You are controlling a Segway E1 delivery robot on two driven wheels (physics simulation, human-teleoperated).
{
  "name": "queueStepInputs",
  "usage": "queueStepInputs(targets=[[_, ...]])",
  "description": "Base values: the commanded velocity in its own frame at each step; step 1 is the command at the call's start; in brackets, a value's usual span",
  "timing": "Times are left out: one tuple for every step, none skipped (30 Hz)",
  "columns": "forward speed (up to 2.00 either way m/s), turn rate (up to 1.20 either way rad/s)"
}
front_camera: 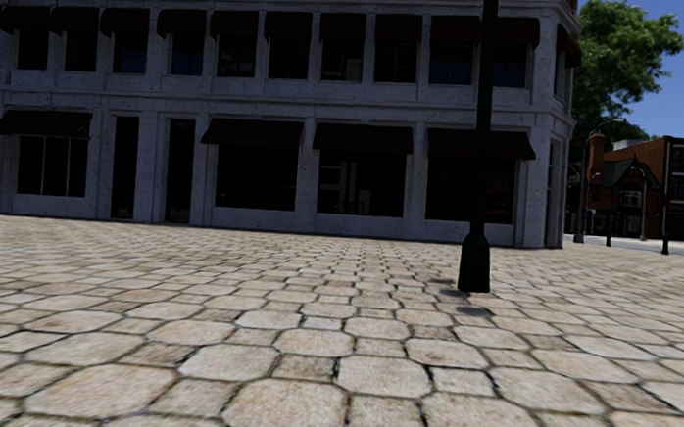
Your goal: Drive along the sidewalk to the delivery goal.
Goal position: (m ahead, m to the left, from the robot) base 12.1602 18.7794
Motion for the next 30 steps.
queueStepInputs(targets=[[1.06,0.64],[1.06,0.64],[1.08,0.64],[1.09,0.64],[1.11,0.64],[1.11,0.64],[1.12,0.64],[1.14,0.64],[1.26,0.64],[1.26,0.64],[1.39,0.64],[1.51,0.64],[1.62,0.59],[1.62,0.59],[1.7,0.57],[1.72,0.56],[1.74,0.56],[1.74,0.56],[1.74,0.56],[1.74,0.56],[1.74,0.56],[1.74,0.56],[1.74,0.56],[1.74,0.56],[1.74,0.56],[1.74,0.56],[1.74,0.56],[1.74,0.56],[1.74,0.56],[1.74,0.56]])
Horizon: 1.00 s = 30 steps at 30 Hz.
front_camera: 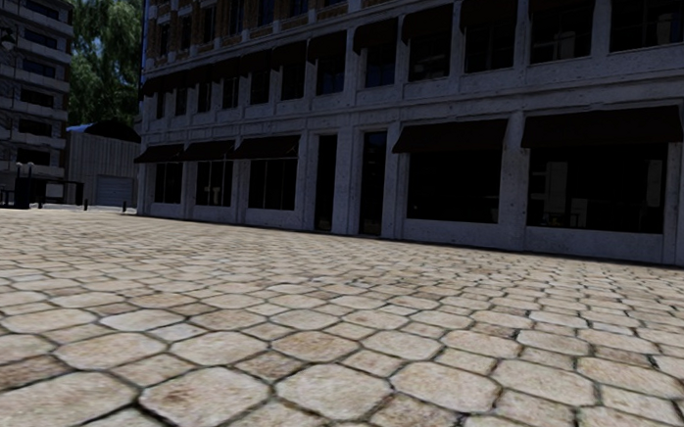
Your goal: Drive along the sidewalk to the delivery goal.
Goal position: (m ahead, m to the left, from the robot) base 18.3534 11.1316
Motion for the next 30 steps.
queueStepInputs(targets=[[1.74,0.56],[1.74,0.56],[1.74,0.56],[1.74,0.56],[1.74,0.56],[1.74,0.56],[1.74,0.56],[1.74,0.56],[1.74,0.56],[1.75,0.56],[1.76,0.56],[1.76,0.56],[1.79,0.56],[1.81,0.56],[1.89,0.56],[1.89,0.56],[2.0,0.56],[2.0,0.56],[2.0,0.56],[2.0,0.55],[2.0,0.55],[2.0,0.4],[2.0,0.0],[2.0,0.0],[2.0,0.0],[2.0,0.0],[2.0,0.0],[2.0,0.0],[2.0,0.0],[2.0,0.0]])
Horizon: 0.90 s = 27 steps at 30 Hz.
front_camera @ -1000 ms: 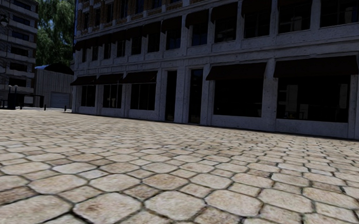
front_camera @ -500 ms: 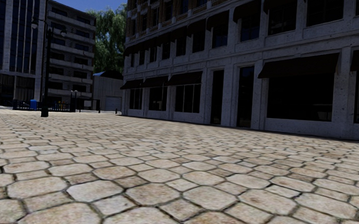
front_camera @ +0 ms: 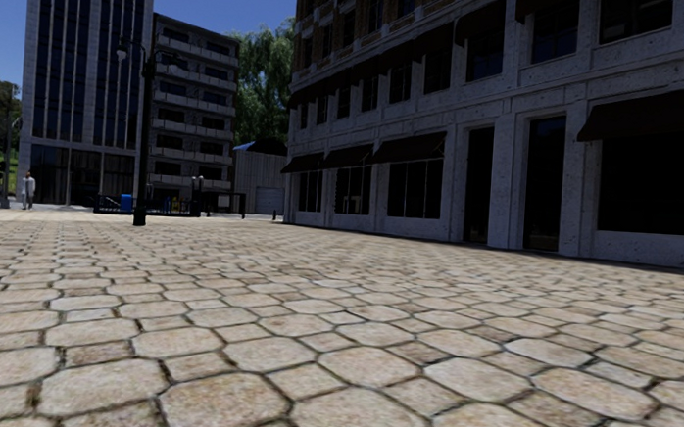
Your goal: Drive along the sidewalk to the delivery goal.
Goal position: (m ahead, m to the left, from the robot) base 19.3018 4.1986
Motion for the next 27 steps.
queueStepInputs(targets=[[1.99,0.0],[1.99,0.0],[1.97,0.0],[1.97,0.0],[2.0,0.0],[2.0,0.0],[2.0,0.0],[2.0,0.0],[2.0,0.0],[2.0,0.0],[2.0,0.0],[2.0,0.0],[2.0,0.0],[2.0,0.0],[2.0,0.0],[2.0,0.0],[2.0,0.08],[2.0,0.35],[2.0,0.38],[2.0,0.38],[2.0,0.4],[2.0,0.4],[2.0,0.4],[2.0,0.4],[2.0,0.4],[2.0,0.4],[2.0,0.4]])
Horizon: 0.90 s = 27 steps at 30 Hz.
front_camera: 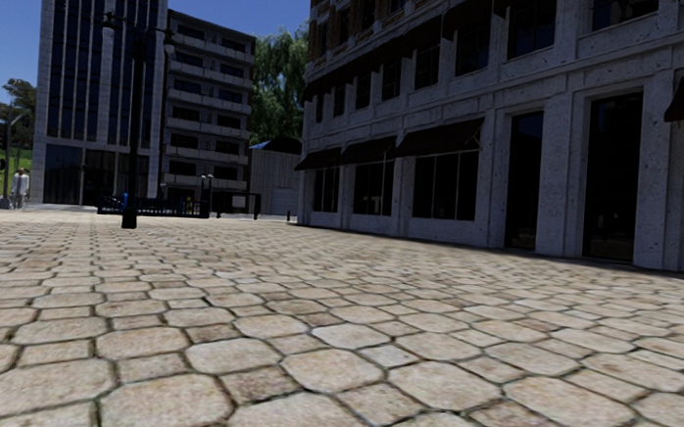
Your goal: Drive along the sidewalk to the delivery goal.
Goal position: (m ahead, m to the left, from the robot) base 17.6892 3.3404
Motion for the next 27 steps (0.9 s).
queueStepInputs(targets=[[2.0,0.4],[2.0,0.4],[2.0,0.4],[2.0,0.4],[2.0,0.4],[2.0,0.4],[2.0,0.4],[2.0,0.4],[2.0,0.4],[2.0,0.4],[2.0,0.4],[2.0,0.4],[2.0,0.4],[2.0,0.4],[2.0,0.4],[2.0,0.4],[2.0,0.4],[2.0,0.4],[2.0,0.4],[2.0,0.38],[2.0,0.38],[2.0,0.29],[2.0,0.2],[2.0,0.0],[2.0,0.0],[2.0,0.0],[2.0,0.0]])
